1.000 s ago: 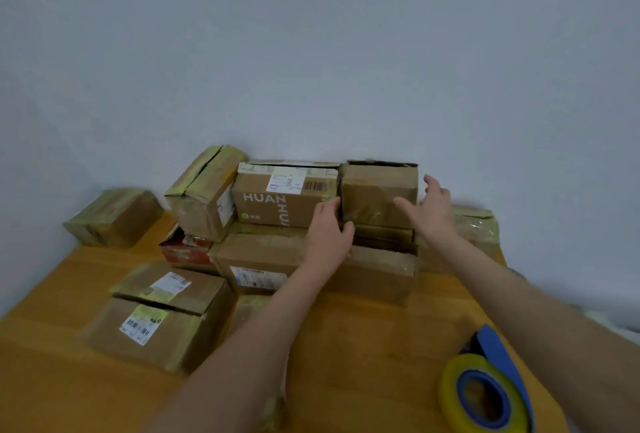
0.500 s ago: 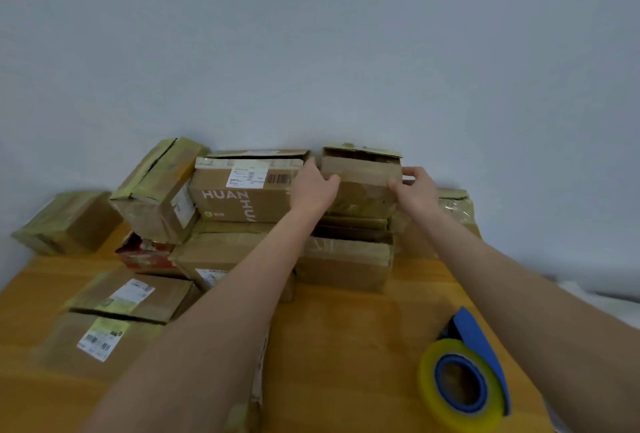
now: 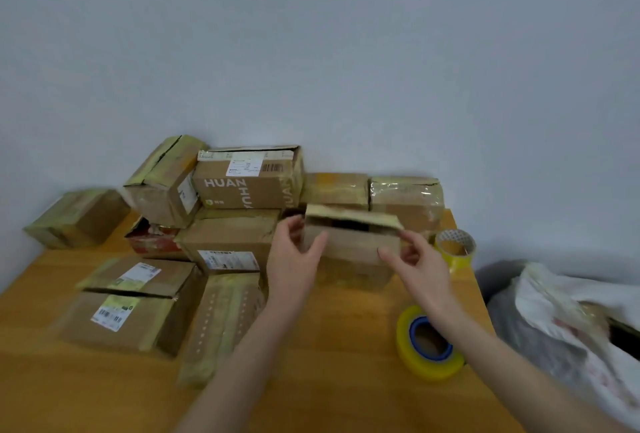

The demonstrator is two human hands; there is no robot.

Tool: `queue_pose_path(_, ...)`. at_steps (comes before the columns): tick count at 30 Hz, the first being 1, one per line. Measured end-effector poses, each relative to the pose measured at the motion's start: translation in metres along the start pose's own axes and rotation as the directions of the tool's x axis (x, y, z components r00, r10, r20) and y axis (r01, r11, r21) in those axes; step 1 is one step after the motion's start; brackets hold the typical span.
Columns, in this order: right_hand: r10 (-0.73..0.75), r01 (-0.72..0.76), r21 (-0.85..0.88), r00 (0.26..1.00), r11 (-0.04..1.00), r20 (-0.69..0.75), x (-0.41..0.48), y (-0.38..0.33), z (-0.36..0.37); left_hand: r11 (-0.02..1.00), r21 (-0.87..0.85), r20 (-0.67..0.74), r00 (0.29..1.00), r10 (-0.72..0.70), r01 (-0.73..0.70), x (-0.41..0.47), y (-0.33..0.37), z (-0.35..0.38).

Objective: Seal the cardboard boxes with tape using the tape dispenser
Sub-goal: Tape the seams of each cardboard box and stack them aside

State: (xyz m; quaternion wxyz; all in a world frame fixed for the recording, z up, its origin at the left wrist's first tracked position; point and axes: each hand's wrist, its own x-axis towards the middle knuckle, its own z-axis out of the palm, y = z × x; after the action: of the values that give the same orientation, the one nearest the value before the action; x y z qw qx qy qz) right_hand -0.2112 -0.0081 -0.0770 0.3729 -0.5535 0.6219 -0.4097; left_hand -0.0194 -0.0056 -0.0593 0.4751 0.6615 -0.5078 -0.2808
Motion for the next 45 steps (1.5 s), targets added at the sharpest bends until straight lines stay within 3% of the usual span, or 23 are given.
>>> queue_pose_path(3, 0.060, -0.051, -0.139, 0.996, 0.989, 0.066, -0.041, 0.043, 0.010, 0.995, 0.086, 0.099, 0.994, -0.049, 0.040, -0.045, -0.051, 0.000)
queue_pose_path(9, 0.111, 0.024, -0.486, 0.963, 0.874, 0.247, -0.081, 0.097, 0.028, 0.875, 0.473, 0.283, 0.958, -0.040, -0.103, -0.092, -0.114, 0.007)
queue_pose_path(15, 0.162, 0.077, -0.676, 0.945, 0.733, 0.283, -0.084, 0.110, 0.027, 0.780, 0.566, 0.435, 0.900, -0.006, -0.269, -0.103, -0.132, 0.007)
queue_pose_path(18, 0.125, 0.092, -0.610, 0.944, 0.787, 0.305, -0.077, 0.113, 0.016, 0.749, 0.597, 0.465, 0.885, -0.029, -0.289, -0.105, -0.133, 0.005)
queue_pose_path(20, 0.105, 0.027, -0.596, 0.977, 0.802, 0.185, -0.065, 0.118, 0.000, 0.761, 0.586, 0.458, 0.889, -0.029, -0.277, -0.105, -0.132, 0.004)
queue_pose_path(21, 0.131, -0.064, -0.589, 0.989, 0.805, 0.071, -0.057, 0.124, -0.012, 0.772, 0.578, 0.455, 0.890, -0.034, -0.266, -0.104, -0.132, 0.004)
queue_pose_path(23, 0.318, -0.313, -0.529, 0.944, 0.789, -0.084, -0.044, 0.139, -0.038, 0.793, 0.558, 0.455, 0.889, -0.048, -0.243, -0.101, -0.131, 0.005)
queue_pose_path(25, 0.549, -0.503, -0.429, 0.836, 0.750, -0.020, -0.035, 0.158, -0.055, 0.804, 0.551, 0.457, 0.887, -0.069, -0.221, -0.098, -0.129, 0.007)
queue_pose_path(27, 0.659, -0.615, -0.265, 0.742, 0.743, 0.125, -0.031, 0.166, -0.059, 0.813, 0.544, 0.460, 0.884, -0.082, -0.208, -0.097, -0.128, 0.007)
queue_pose_path(29, 0.660, -0.633, -0.190, 0.736, 0.750, 0.151, -0.027, 0.172, -0.054, 0.821, 0.536, 0.471, 0.877, -0.097, -0.197, -0.096, -0.128, 0.008)
queue_pose_path(33, 0.625, -0.594, -0.216, 0.770, 0.775, 0.127, -0.020, 0.171, -0.041, 0.816, 0.545, 0.501, 0.855, -0.133, -0.192, -0.095, -0.127, 0.006)
queue_pose_path(36, 0.637, -0.630, -0.095, 0.760, 0.771, 0.127, -0.017, 0.172, -0.042, 0.807, 0.552, 0.527, 0.839, -0.140, -0.212, -0.095, -0.127, 0.005)
queue_pose_path(40, 0.714, -0.778, 0.216, 0.627, 0.589, 0.312, -0.019, 0.156, -0.050, 0.819, 0.537, 0.549, 0.822, -0.155, -0.204, -0.095, -0.125, 0.002)
queue_pose_path(42, 0.692, -0.789, 0.299, 0.614, 0.536, 0.381, -0.017, 0.151, -0.051, 0.834, 0.517, 0.554, 0.818, -0.156, -0.191, -0.094, -0.124, 0.001)
queue_pose_path(45, 0.660, -0.774, 0.277, 0.632, 0.570, 0.406, -0.017, 0.144, -0.051, 0.834, 0.519, 0.557, 0.814, -0.166, -0.185, -0.095, -0.121, 0.000)
